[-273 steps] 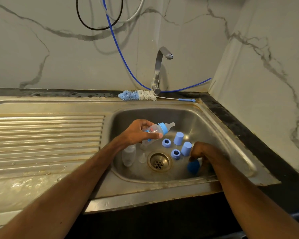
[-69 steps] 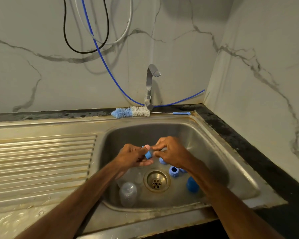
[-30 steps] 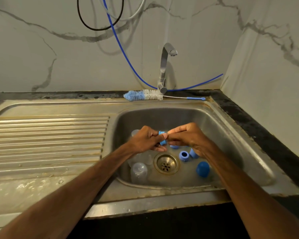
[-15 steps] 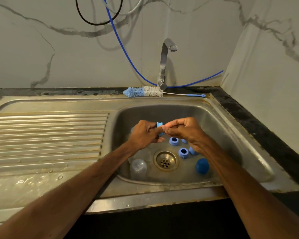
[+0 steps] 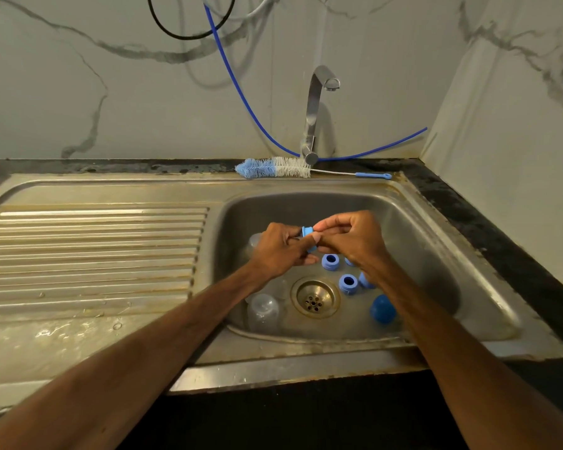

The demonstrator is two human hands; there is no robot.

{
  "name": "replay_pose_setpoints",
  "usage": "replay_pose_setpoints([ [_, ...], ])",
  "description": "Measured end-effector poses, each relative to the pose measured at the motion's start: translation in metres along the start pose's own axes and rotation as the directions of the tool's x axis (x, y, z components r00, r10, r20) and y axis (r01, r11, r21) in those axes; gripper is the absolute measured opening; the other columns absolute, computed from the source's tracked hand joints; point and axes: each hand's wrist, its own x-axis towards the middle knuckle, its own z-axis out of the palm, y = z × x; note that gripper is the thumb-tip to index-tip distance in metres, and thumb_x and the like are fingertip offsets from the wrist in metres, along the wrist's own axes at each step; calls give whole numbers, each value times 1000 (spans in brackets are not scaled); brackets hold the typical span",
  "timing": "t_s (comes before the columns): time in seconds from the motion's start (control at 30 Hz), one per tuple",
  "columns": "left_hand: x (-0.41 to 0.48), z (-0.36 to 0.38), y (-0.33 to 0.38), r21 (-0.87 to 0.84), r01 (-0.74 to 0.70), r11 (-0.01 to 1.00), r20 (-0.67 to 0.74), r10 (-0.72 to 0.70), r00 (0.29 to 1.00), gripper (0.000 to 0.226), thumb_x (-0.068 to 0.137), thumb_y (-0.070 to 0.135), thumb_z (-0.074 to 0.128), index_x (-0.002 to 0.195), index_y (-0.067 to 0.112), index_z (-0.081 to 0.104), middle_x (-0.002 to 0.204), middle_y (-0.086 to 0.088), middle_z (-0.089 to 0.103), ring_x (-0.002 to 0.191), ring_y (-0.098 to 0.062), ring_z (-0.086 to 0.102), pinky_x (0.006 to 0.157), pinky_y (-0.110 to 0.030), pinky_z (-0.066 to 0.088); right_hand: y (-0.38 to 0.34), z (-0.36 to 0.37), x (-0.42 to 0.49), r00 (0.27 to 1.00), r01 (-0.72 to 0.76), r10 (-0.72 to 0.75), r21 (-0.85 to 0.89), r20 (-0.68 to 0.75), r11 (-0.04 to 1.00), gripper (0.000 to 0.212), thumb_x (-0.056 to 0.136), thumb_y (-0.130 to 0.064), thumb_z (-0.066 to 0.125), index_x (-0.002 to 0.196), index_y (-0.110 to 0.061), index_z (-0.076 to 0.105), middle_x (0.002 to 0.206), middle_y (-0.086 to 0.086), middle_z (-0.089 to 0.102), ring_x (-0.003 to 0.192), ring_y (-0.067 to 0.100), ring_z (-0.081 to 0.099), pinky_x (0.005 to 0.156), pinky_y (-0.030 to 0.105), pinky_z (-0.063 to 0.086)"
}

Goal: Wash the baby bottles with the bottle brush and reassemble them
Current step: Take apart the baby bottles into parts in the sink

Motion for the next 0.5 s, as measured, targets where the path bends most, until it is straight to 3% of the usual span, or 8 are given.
replay_pose_setpoints([
  [0.1, 0, -2, 5, 16, -31, 999, -28, 31, 999, 28, 96, 28, 70, 114, 6, 75, 90, -11, 79, 87, -27, 78, 87, -48, 62, 0, -4, 1, 997, -75, 71, 135, 36, 988, 19, 84, 4, 77, 103, 6, 74, 94, 20, 76, 79, 22, 77, 68, 23, 62],
  [0.2, 2, -3, 6, 144, -99, 985, -87, 113, 990, 26, 93, 31, 74, 106, 9, 76, 80, -8, 78, 78, -20, 78, 80, -45, 64, 4, -3, 4, 992, -126, 116, 232, 58, 964, 20, 87, 5, 72, 107, 5, 74, 97, 20, 77, 86, 25, 77, 74, 25, 62],
  [0.3, 3, -1, 3, 297, -148, 943, -120, 190, 974, 21, 86, 33, 80, 92, 13, 76, 70, 2, 74, 71, -13, 76, 74, -42, 65, 9, 7, 6, 994, -69, 76, 100, -73, 993, 14, 88, 7, 70, 101, 4, 76, 89, 20, 76, 74, 21, 75, 65, 22, 61],
  [0.4, 5, -3, 1, 432, -243, 869, -111, 319, 941, 26, 81, 38, 85, 92, 16, 78, 73, 6, 74, 67, -11, 73, 67, -38, 62, 10, 15, 10, 994, -29, 20, -76, -109, 997, 20, 90, 6, 63, 88, -7, 78, 83, 18, 76, 70, 22, 75, 64, 27, 63],
  [0.5, 7, -8, -1, 500, -295, 814, -80, 383, 920, 31, 76, 43, 87, 90, 17, 78, 72, 7, 73, 64, -12, 67, 62, -37, 57, 2, 14, 9, 985, -165, 167, 72, -31, 984, 21, 95, 6, 54, 95, 3, 75, 89, 23, 76, 74, 25, 77, 64, 27, 63],
])
